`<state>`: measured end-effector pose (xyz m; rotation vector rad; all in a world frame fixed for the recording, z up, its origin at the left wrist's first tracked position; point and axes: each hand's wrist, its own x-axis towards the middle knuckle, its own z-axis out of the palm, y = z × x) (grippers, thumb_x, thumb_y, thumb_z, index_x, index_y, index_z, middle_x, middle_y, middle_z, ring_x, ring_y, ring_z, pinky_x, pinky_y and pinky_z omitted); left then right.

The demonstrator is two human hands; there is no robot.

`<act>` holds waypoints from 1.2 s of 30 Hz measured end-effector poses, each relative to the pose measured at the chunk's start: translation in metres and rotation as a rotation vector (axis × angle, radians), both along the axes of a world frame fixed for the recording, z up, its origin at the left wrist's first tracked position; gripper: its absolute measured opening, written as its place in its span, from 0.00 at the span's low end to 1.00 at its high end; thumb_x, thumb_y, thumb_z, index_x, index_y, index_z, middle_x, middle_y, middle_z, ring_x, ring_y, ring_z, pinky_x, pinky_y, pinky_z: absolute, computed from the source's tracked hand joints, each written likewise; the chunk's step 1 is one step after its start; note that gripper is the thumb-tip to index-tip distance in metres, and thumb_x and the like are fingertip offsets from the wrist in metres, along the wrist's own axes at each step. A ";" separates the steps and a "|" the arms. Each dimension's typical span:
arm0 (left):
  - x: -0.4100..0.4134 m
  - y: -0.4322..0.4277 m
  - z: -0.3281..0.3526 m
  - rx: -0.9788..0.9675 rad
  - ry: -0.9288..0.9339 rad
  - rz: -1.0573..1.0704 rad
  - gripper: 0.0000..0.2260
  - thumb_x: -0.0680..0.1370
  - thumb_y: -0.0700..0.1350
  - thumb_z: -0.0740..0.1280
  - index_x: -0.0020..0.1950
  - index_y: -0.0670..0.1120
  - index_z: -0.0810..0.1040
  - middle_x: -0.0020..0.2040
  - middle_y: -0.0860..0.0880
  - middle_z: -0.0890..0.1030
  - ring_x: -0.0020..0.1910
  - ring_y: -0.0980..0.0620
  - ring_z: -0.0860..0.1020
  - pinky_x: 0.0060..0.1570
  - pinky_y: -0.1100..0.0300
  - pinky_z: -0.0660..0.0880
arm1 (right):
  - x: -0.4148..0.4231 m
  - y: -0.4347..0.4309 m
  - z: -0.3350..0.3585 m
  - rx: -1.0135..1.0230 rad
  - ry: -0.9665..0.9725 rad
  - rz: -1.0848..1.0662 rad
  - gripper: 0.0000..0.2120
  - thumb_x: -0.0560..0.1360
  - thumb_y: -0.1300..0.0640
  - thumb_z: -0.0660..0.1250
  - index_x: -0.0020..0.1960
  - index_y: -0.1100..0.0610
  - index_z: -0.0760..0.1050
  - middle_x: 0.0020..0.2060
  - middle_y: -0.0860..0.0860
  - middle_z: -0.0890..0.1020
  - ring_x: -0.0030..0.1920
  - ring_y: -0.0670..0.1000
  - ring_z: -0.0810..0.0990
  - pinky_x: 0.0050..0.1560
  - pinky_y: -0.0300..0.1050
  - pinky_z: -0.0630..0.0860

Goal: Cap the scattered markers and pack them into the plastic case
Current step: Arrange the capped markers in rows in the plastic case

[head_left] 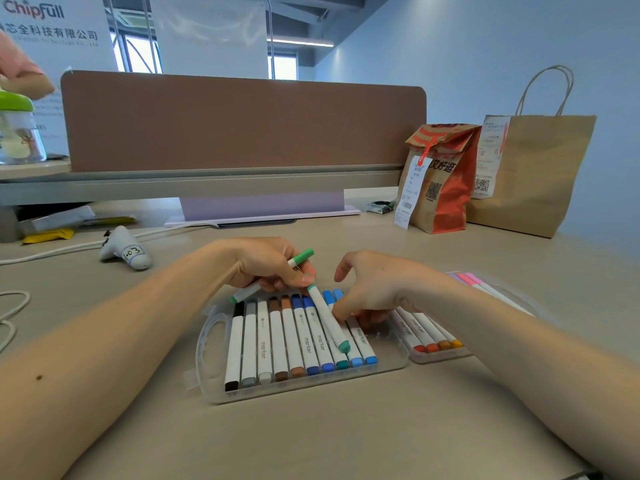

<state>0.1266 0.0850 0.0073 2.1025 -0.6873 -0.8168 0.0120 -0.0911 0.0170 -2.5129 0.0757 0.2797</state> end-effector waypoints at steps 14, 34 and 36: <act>0.000 0.002 -0.007 -0.084 0.017 -0.011 0.02 0.79 0.38 0.67 0.47 0.43 0.78 0.32 0.51 0.78 0.27 0.58 0.70 0.23 0.69 0.66 | -0.002 0.003 -0.001 0.140 0.031 -0.005 0.29 0.71 0.64 0.75 0.68 0.53 0.68 0.41 0.53 0.81 0.29 0.45 0.79 0.29 0.36 0.76; -0.003 -0.001 0.002 -0.061 0.018 0.013 0.03 0.79 0.40 0.68 0.48 0.41 0.81 0.39 0.47 0.82 0.28 0.57 0.70 0.24 0.68 0.66 | 0.011 -0.016 -0.013 0.420 0.014 -0.122 0.27 0.73 0.66 0.70 0.70 0.55 0.70 0.35 0.55 0.80 0.25 0.44 0.74 0.25 0.36 0.71; -0.005 -0.006 0.005 -0.067 0.002 0.024 0.03 0.78 0.40 0.68 0.48 0.41 0.81 0.38 0.48 0.83 0.28 0.57 0.70 0.24 0.68 0.65 | 0.017 -0.023 -0.016 0.456 0.005 -0.154 0.28 0.73 0.66 0.70 0.72 0.55 0.69 0.34 0.55 0.79 0.24 0.44 0.73 0.25 0.36 0.70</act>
